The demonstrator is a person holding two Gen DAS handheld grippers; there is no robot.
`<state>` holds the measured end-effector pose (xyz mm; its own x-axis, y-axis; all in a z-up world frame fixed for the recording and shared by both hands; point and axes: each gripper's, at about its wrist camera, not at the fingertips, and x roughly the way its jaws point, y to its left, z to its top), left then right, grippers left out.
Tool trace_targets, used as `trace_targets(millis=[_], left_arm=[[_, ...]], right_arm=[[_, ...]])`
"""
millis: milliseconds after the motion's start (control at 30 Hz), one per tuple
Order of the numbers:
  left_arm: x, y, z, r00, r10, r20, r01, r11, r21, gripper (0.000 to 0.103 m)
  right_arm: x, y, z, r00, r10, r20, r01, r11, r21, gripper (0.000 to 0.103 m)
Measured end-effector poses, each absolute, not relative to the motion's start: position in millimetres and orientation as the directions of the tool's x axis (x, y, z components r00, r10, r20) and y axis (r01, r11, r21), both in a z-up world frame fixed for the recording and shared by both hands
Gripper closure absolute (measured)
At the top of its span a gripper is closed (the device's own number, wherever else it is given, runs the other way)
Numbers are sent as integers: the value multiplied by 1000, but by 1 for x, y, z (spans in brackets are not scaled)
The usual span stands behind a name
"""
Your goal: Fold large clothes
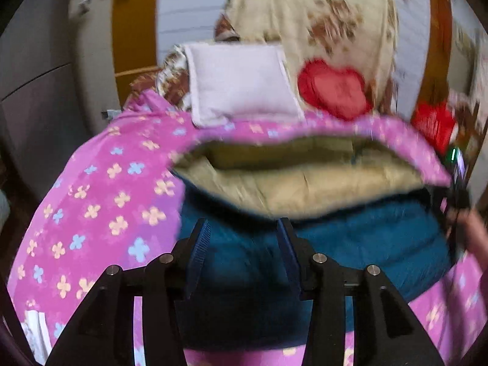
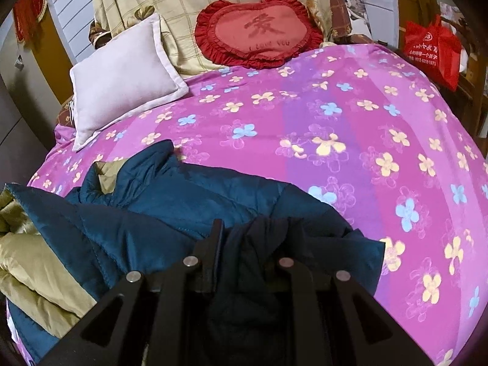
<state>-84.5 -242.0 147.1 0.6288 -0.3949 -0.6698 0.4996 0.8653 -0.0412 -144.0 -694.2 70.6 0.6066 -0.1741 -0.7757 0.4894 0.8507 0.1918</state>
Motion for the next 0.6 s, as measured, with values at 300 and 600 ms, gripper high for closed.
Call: trace_targets(millis=[300, 600], left_arm=[[-36, -274, 99, 586, -259, -768, 295, 951, -96, 76], [-15, -283, 97, 599, -201, -775, 246, 967, -61, 76]], right_arm=[[-183, -677, 139, 707, -137, -693, 401, 886, 233, 40], [-264, -611, 209, 861, -159, -484, 272, 947, 171, 17]])
